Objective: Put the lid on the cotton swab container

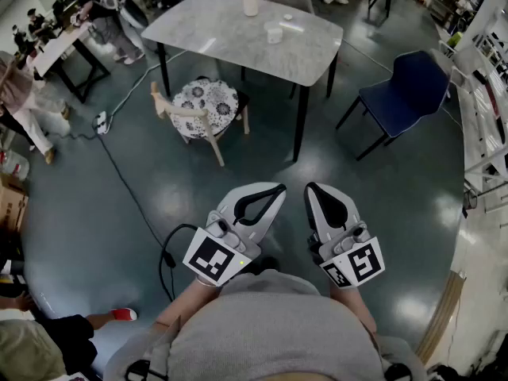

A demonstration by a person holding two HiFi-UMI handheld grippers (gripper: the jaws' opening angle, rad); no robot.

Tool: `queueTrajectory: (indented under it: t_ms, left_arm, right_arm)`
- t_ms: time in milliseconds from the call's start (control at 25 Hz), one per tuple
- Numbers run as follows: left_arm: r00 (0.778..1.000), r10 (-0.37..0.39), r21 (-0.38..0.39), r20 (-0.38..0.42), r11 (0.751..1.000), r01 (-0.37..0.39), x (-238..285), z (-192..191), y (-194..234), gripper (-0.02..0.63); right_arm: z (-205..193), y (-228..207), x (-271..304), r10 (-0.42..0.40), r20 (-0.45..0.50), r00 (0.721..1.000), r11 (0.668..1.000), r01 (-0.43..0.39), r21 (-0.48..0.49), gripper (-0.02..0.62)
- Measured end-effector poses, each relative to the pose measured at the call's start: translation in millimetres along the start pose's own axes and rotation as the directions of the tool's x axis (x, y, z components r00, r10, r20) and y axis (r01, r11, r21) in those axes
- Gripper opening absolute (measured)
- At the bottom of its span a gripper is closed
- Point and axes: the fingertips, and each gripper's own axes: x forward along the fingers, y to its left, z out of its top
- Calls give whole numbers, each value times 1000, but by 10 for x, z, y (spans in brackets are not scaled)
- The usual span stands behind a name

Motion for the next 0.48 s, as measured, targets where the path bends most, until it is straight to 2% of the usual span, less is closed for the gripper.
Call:
queueTrajectory:
  t_ms: [480]
  left_arm:
    - [1000,10,19,-6,1000,-10,129,-12,-105,-2]
  right_arm:
    - [8,-106,-105,22,-11,1000,1000,-22,-9,0]
